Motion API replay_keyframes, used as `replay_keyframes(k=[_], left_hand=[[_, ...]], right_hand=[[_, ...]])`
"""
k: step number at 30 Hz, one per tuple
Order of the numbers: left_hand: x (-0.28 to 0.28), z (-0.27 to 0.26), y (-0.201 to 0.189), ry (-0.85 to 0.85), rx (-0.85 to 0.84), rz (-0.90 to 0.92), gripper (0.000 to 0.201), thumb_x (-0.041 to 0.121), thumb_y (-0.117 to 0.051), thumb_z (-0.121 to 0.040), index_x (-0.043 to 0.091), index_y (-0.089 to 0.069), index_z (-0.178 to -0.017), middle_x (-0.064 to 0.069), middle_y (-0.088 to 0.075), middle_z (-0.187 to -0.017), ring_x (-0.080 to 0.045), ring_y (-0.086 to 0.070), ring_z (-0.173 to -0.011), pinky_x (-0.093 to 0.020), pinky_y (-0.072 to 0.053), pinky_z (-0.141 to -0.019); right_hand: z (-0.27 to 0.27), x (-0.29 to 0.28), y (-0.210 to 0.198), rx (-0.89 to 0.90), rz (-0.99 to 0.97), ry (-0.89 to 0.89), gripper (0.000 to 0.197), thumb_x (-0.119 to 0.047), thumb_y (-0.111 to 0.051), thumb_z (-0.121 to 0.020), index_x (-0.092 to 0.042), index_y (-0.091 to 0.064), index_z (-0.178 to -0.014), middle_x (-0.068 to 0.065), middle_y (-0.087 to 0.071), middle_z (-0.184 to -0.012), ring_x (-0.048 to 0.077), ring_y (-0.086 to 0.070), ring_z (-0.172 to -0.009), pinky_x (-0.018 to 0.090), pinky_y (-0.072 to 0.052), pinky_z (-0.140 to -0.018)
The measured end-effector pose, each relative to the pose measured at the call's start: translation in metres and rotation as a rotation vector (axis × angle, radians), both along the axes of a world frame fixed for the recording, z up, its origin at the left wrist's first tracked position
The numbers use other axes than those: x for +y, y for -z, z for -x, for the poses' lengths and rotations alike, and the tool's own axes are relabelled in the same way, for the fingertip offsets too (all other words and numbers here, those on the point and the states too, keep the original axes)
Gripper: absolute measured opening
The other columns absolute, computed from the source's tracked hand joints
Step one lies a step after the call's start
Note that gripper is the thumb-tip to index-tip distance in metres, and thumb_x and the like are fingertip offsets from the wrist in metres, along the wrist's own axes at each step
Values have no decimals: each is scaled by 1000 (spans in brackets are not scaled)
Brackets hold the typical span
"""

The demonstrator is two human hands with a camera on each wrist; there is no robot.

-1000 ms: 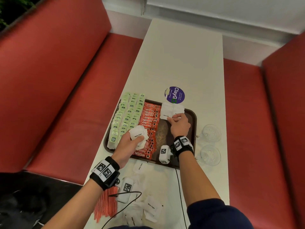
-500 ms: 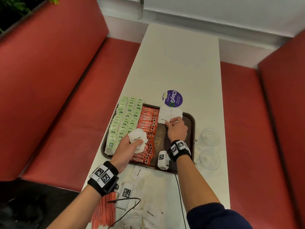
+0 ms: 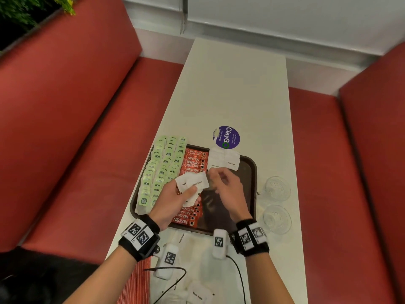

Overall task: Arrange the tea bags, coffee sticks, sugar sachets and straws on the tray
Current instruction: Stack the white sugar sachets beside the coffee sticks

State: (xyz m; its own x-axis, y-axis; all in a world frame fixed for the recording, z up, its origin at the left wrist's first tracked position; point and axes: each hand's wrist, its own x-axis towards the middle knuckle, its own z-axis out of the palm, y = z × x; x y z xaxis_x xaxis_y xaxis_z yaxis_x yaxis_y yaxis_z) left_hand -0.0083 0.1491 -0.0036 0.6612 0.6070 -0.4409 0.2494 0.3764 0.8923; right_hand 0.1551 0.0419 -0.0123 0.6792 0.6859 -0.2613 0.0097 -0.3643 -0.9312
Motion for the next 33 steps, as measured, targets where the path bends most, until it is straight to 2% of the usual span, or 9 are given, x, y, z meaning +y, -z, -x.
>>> replay_keyframes(k=[5, 7, 10, 14, 16, 21, 25, 29, 33], left_hand=[[-8, -12, -3, 35, 4, -68, 37, 17, -76, -100, 18, -68, -137, -10, -81, -108, -30, -79, -91, -34, -63, -78], [-11, -15, 0, 8, 24, -47, 36, 17, -74, -102, 20, -67, -137, -7, -81, -113, -28, -80, -97, -38, -65, -85], [-10, -14, 5, -49, 50, 18, 31, 13, -65, -107, 20, -65, -137, -9, -80, -116, -30, -79, -102, -51, -61, -100], [-8, -8, 8, -80, 58, 85, 36, 6, -55, -109, 19, -60, -142, -11, -78, -123, -33, -78, -105, -53, -59, -103], [-8, -4, 8, -71, 58, 84, 38, 4, -51, -109, 18, -59, -143, -11, -78, -122, -33, -78, -106, -51, -59, -103], [-7, 3, 5, -95, 42, 124, 37, 1, -47, -110, 25, -61, -134, -6, -80, -119, -36, -77, -110, -52, -58, -105], [-5, 5, 6, -104, 38, 127, 37, 4, -50, -111, 18, -57, -145, -4, -80, -120, -32, -78, -109, -53, -58, -105], [-4, 4, 4, -74, 25, 94, 37, 8, -55, -111, 12, -58, -148, -5, -80, -122, -32, -78, -108, -51, -59, -103], [-3, 1, 2, -62, 16, 63, 37, 8, -60, -108, 14, -61, -145, -5, -79, -123, -32, -79, -106, -50, -61, -99]], right_hand=[[5, -30, 1, 4, -24, -104, 16, -38, -80, -99, -31, -77, -112, -11, -80, -106, 11, -75, -98, 36, -62, -90], [-5, -36, 5, 21, -11, -82, 16, -35, -82, -97, -31, -77, -112, -9, -81, -105, 11, -76, -99, 37, -63, -90], [-31, -34, 18, -35, 75, 150, 18, -30, -82, -98, -30, -75, -114, -10, -81, -101, 6, -76, -94, 33, -62, -90], [-66, -18, 37, -202, 207, 361, 23, -27, -84, -96, -21, -72, -115, -7, -77, -98, 12, -71, -91, 37, -58, -96], [-75, -10, 45, -207, 232, 382, 23, -23, -83, -97, -17, -69, -114, -3, -73, -96, 16, -67, -91, 36, -55, -98], [-81, 7, 69, -246, 270, 379, 23, -22, -83, -96, -24, -62, -105, -5, -72, -92, 27, -68, -102, 42, -55, -97], [-81, 15, 75, -258, 311, 361, 23, -21, -80, -98, -15, -64, -114, 4, -74, -101, 9, -56, -85, 36, -49, -89], [-83, 19, 80, -326, 378, 317, 25, -21, -80, -97, -13, -61, -111, 8, -71, -105, 24, -62, -96, 34, -45, -83], [-81, 19, 80, -385, 383, 299, 31, -21, -80, -96, -14, -56, -114, 10, -63, -119, 23, -55, -100, 35, -45, -88]])
